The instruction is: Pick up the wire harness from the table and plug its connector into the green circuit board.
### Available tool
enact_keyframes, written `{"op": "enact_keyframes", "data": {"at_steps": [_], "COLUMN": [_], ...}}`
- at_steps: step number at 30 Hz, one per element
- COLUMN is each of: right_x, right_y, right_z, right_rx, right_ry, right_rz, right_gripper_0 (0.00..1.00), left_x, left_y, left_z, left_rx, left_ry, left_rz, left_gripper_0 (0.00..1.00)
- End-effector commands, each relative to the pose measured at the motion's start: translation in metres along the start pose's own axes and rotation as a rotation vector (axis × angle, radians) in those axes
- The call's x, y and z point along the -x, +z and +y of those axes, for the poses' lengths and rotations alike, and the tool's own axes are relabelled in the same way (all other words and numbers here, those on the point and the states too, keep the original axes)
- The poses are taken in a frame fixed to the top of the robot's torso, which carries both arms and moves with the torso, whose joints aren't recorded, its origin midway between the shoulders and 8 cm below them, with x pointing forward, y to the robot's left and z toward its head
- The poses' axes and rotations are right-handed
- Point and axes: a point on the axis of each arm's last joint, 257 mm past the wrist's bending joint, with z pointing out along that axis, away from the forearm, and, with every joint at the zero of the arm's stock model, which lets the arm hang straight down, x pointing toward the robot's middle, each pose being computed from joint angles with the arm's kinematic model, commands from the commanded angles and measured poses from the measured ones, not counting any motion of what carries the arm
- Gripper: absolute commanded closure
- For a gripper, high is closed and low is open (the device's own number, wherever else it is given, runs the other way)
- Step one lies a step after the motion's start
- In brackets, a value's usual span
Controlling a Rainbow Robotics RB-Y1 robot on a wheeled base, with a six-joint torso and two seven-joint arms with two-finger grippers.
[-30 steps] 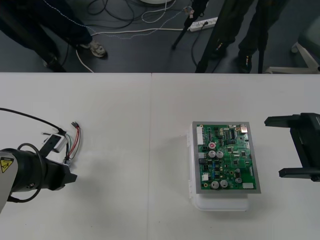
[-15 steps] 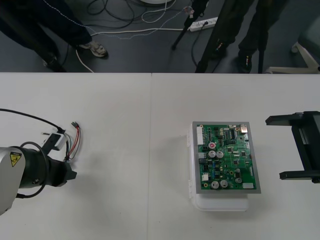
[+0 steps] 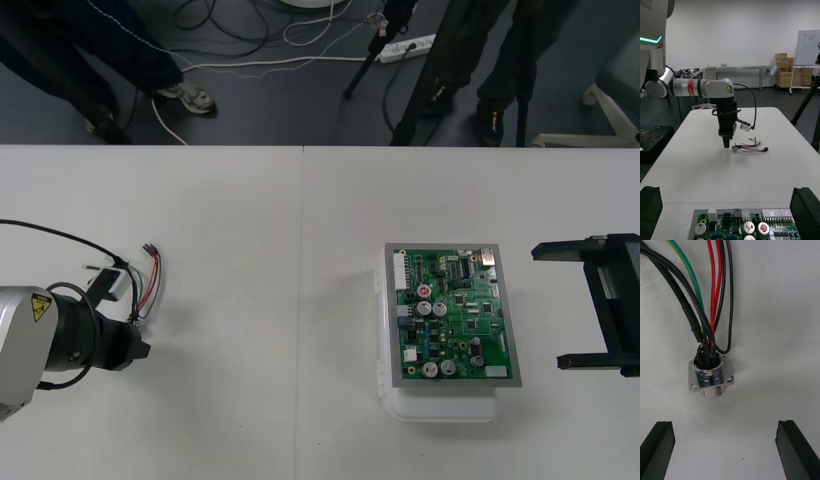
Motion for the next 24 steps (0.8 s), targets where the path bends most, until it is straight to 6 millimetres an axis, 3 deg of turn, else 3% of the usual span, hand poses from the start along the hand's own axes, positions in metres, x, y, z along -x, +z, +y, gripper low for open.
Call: {"op": "enact_keyframes", "data": {"at_steps": [1, 24], "right_x": [-0.009, -0.01], "right_y": [-0.009, -0.025], "right_z": [0.008, 0.002], "right_rx": [0.02, -0.029], "right_ry": [-0.022, -0.023], "right_rz": [0.045, 0.068], "right_gripper_0": [0.0, 0.0], "left_x": [0.034, 0.054], "left_y": [-0.002, 0.009], "left_z": [0.008, 0.017], "left_rx": [0.011, 0.019], "left_ry": [-0.045, -0.086], "left_rz": [-0.084, -0.132], "left_gripper_0": [0.21, 0.21]}}
